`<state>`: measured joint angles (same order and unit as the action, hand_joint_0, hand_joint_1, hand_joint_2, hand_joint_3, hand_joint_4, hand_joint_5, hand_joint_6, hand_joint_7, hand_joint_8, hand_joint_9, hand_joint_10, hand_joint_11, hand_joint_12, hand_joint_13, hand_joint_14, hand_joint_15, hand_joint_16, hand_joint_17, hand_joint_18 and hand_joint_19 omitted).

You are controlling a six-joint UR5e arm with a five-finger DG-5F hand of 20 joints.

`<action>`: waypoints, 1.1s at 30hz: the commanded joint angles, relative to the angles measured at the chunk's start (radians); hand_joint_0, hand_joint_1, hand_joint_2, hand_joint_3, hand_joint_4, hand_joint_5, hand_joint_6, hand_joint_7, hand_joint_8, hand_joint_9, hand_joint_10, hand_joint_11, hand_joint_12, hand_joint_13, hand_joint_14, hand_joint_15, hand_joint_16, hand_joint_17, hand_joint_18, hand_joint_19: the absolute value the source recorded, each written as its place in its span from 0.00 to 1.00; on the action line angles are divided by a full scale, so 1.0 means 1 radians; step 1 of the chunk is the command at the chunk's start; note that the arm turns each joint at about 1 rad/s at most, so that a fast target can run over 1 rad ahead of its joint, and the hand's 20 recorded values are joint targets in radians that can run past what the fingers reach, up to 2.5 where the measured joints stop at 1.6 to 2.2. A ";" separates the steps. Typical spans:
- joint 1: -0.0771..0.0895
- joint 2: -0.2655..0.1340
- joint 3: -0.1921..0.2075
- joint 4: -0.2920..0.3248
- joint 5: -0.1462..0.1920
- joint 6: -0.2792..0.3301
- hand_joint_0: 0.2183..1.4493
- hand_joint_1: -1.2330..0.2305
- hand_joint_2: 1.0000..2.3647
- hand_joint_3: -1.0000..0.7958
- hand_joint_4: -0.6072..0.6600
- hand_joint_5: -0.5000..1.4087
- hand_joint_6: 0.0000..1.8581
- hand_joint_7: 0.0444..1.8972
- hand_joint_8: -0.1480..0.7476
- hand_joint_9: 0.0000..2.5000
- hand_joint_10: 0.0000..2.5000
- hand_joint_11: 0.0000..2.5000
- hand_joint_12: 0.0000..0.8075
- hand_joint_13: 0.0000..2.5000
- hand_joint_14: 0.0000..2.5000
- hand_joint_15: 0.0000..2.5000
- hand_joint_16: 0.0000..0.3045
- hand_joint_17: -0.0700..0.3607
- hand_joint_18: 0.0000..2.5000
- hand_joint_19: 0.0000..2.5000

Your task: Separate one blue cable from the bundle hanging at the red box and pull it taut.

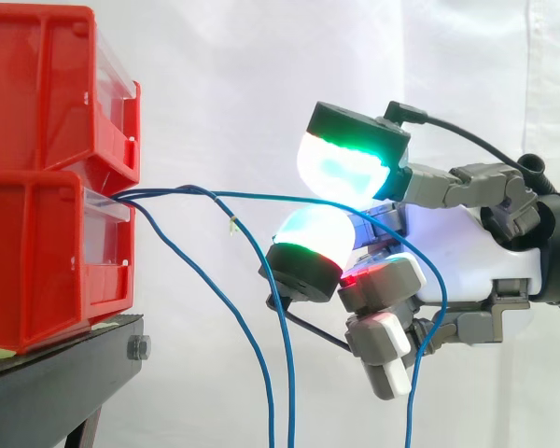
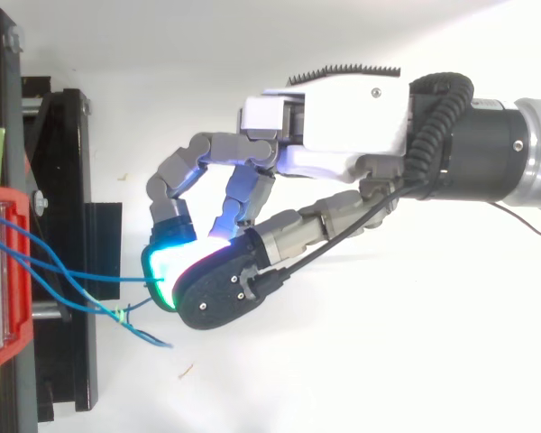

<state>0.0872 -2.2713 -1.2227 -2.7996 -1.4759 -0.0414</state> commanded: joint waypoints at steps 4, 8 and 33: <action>0.002 0.001 0.000 0.000 0.000 0.000 0.29 0.44 0.00 0.32 0.64 0.15 0.46 0.56 0.57 0.47 0.01 0.47 0.58 0.45 0.01 0.27 0.18 0.46 0.40 0.22; 0.003 0.001 0.000 0.000 0.000 0.000 0.29 0.44 0.00 0.31 0.64 0.15 0.46 0.56 0.58 0.47 0.01 0.47 0.58 0.45 0.01 0.27 0.19 0.46 0.40 0.22; 0.006 0.001 -0.029 0.006 0.002 0.023 0.38 0.31 0.01 0.40 0.52 0.15 0.48 0.58 0.54 0.48 0.01 0.51 0.55 0.45 0.01 0.28 0.17 0.44 0.39 0.22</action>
<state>0.0926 -2.2708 -1.2336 -2.7978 -1.4718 -0.0249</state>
